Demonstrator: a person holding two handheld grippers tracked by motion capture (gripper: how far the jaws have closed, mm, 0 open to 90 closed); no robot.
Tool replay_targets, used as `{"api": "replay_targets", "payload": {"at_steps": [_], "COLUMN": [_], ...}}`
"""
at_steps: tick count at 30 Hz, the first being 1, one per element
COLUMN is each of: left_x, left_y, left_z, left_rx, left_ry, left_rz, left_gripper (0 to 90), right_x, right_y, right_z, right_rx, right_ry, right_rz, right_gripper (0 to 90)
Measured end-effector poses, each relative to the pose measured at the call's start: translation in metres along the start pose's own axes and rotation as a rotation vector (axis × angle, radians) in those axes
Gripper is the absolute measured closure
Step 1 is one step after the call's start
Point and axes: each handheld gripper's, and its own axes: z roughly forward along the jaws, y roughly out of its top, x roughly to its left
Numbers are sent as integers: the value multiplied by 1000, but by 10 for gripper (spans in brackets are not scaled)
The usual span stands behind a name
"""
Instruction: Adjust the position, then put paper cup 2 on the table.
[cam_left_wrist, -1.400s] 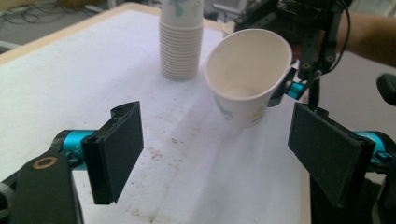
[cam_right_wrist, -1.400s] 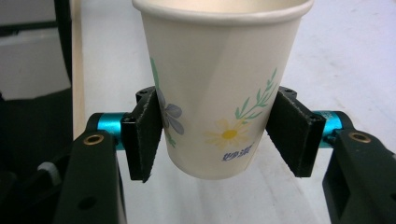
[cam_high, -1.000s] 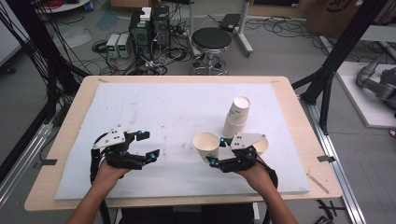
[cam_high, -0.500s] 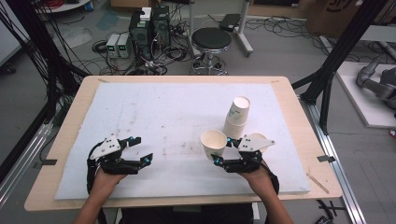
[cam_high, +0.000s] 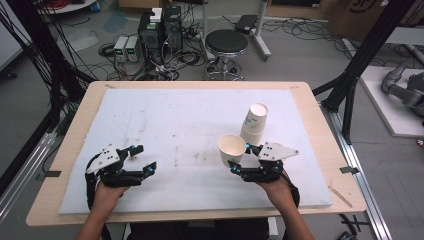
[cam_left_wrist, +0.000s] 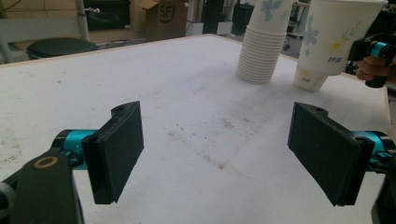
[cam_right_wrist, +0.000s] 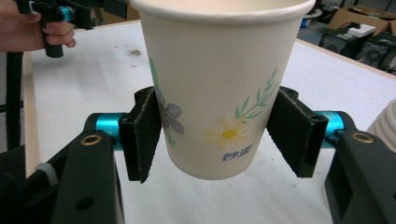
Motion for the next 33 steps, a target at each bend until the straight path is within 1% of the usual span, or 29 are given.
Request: {"api": "replay_targets", "payload": {"at_steps": [3, 9, 18, 23, 25, 28, 33], "left_x": [0, 1, 4, 7, 8, 8, 7], "left_y": [0, -1, -2, -2, -1, -1, -1], "left_z": [0, 1, -4, -9, -12, -15, -19], "left_rx": [0, 6, 1, 4, -3, 2, 2], "left_ry": [1, 1, 21, 38, 48, 54, 66], "left_rz": [-3, -6, -13, -14, -20, -18, -14], "left_gripper": [185, 188, 188, 188, 188, 188, 188], "right_x": [0, 0, 0, 1, 1, 1, 1], "right_y": [0, 0, 5, 11, 13, 17, 25], "right_z": [0, 3, 12, 25, 30, 41, 56], "right_rx": [-6, -10, -6, -7, -6, -12, -25], "right_ry": [-3, -2, 2, 3, 10, 24, 31], "right_rz": [10, 9, -1, -13, -13, 1, 0], "right_gripper": [378, 377, 378, 378, 378, 378, 378]}}
